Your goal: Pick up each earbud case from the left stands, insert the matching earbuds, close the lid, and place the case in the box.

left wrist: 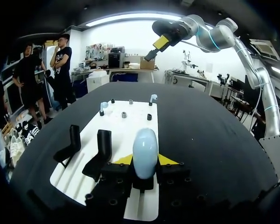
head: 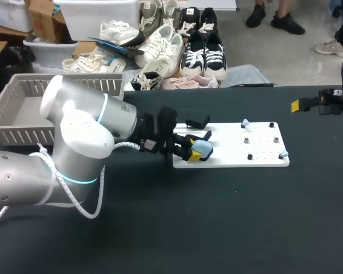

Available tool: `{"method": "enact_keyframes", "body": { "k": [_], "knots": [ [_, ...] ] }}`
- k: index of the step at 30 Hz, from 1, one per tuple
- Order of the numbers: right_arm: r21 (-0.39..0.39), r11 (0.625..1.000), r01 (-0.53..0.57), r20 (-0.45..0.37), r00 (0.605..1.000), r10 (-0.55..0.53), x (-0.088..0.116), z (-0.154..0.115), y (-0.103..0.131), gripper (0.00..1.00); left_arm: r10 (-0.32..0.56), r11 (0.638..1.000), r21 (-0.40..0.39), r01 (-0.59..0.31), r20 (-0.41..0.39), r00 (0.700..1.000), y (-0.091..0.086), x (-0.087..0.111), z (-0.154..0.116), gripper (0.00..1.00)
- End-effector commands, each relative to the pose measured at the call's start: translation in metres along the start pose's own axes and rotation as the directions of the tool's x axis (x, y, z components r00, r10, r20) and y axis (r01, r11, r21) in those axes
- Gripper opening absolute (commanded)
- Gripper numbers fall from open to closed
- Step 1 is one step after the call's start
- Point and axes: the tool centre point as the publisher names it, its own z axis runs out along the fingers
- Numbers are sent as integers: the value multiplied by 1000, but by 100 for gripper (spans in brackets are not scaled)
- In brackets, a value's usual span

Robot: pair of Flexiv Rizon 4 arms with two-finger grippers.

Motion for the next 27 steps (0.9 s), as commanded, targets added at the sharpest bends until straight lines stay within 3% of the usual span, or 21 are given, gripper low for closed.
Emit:
{"method": "enact_keyframes", "body": {
  "k": [1,11,18,27],
  "knots": [
    [-5,1000,2,0,1000,-2,0,0,-1,100,-12,1000,-12,12,6,1000,2,-1,-6,0],
    [-5,1000,2,0,1000,-2,0,0,-1,100,-31,998,-58,33,50,998,8,-23,-26,0],
    [-5,1000,2,0,1000,-2,0,0,-1,100,-15,997,-81,20,58,998,12,-46,-23,0],
    [-110,988,106,-100,988,-117,5,42,39,100,55,995,-90,-53,26,998,19,-75,-3,0]
  ]
}}
